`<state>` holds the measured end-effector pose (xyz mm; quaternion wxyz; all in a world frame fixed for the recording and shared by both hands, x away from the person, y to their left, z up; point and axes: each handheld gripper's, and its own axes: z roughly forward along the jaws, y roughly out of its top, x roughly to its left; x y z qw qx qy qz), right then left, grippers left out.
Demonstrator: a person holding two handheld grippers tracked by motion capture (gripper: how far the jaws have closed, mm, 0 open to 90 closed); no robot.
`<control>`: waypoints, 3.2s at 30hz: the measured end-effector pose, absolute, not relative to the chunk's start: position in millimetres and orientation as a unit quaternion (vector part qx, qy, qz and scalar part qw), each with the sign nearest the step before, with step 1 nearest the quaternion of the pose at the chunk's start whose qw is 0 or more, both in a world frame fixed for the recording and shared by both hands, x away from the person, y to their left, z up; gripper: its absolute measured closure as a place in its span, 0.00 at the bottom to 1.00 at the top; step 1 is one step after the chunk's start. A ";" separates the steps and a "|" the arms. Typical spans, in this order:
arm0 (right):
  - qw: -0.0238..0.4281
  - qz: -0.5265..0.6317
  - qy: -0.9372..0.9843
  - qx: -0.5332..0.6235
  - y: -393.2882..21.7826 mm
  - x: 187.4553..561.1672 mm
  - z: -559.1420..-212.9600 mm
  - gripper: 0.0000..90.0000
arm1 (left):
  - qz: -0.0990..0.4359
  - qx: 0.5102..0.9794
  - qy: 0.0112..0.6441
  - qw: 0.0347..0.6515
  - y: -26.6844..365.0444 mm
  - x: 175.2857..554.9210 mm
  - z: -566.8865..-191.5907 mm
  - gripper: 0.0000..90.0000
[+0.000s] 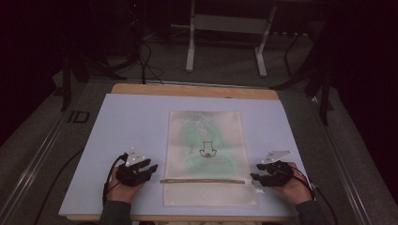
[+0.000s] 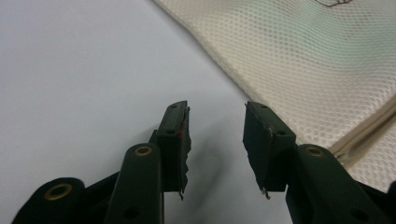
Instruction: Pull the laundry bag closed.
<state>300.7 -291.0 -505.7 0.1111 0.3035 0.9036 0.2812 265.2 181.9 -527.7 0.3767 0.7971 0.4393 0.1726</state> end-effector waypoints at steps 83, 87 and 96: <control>0.032 0.298 0.953 0.049 -75.0 303.3 -497.8 0.84 | 0.164 0.798 0.443 0.375 186.3 268.3 -530.8 0.66; 0.027 0.300 0.953 0.042 -65.6 302.2 -498.6 0.83 | 0.165 0.796 0.444 0.376 187.3 268.3 -530.4 0.66; 0.019 0.301 0.953 0.028 -45.2 299.0 -502.8 0.83 | 0.166 0.794 0.446 0.378 188.9 268.3 -529.8 0.66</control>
